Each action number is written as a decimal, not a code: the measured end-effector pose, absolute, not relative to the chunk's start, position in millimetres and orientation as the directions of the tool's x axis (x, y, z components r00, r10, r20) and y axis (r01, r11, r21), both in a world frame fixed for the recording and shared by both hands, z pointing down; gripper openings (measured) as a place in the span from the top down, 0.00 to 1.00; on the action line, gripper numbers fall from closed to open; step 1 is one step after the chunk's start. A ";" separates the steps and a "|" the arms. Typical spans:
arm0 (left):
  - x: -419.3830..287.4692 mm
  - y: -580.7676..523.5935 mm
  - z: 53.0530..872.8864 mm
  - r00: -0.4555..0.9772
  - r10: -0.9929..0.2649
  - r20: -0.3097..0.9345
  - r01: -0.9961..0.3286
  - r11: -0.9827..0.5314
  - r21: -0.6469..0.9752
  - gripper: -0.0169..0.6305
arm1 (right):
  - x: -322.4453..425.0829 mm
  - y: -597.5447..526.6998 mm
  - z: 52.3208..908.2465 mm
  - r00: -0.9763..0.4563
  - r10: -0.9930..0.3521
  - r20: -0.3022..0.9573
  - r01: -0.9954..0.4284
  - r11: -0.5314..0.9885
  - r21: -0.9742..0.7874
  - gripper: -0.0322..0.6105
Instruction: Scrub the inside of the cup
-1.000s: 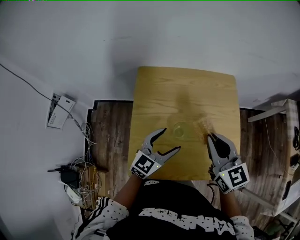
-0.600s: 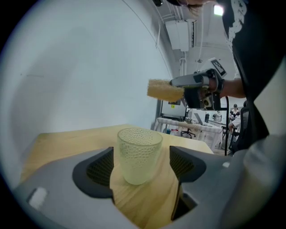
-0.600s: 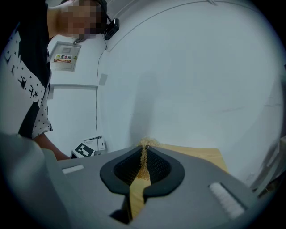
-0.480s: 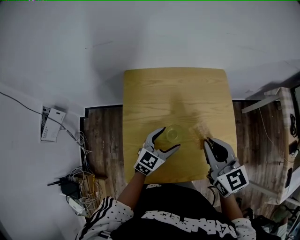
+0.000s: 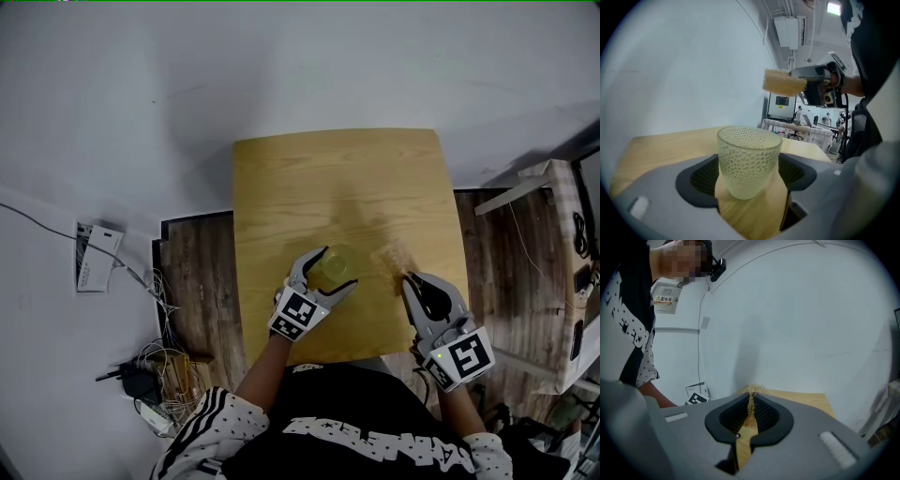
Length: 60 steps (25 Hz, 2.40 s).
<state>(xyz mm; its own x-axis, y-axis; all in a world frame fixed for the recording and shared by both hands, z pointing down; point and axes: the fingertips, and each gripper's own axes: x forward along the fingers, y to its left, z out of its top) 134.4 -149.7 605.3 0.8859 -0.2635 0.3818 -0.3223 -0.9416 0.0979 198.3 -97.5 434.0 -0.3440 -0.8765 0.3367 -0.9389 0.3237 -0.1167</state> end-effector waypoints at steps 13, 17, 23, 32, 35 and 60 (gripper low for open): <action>128.2 -146.5 597.7 0.869 -0.247 0.428 -0.273 -0.962 0.000 0.41 | 195.0 -98.5 436.9 -0.348 -0.862 0.368 -0.936 0.343 -0.083 0.90; 122.5 -148.1 582.7 0.854 -0.260 0.451 -0.261 -0.963 -0.063 0.41 | 183.8 -101.9 435.4 -0.397 -0.842 0.366 -0.915 0.397 -0.079 0.90; 109.2 -145.0 559.9 0.818 -0.284 0.500 -0.215 -0.958 -0.191 0.41 | 153.4 -105.7 434.7 -0.499 -0.780 0.377 -0.854 0.517 -0.061 0.90; 94.1 -147.0 527.4 0.767 -0.317 0.558 -0.150 -0.934 -0.324 0.41 | 114.4 -109.5 442.6 -0.607 -0.654 0.452 -0.736 0.677 -0.011 0.90; 89.1 -149.0 519.7 0.745 -0.336 0.576 -0.146 -0.925 -0.351 0.41 | 103.0 -107.5 444.7 -0.643 -0.607 0.467 -0.685 0.728 0.002 0.90; 69.0 -139.7 499.9 0.680 -0.394 0.618 -0.058 -0.869 -0.491 0.41 | 64.0 -100.6 459.4 -0.689 -0.275 0.670 -0.305 0.949 0.077 0.90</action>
<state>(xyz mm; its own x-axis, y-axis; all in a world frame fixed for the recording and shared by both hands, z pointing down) 69.0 -139.7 499.9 0.6803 -0.3941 0.6180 -0.0575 -0.8693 -0.4910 64.0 -100.6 459.4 -0.6892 -0.2753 0.6702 -0.3048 0.9493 0.0766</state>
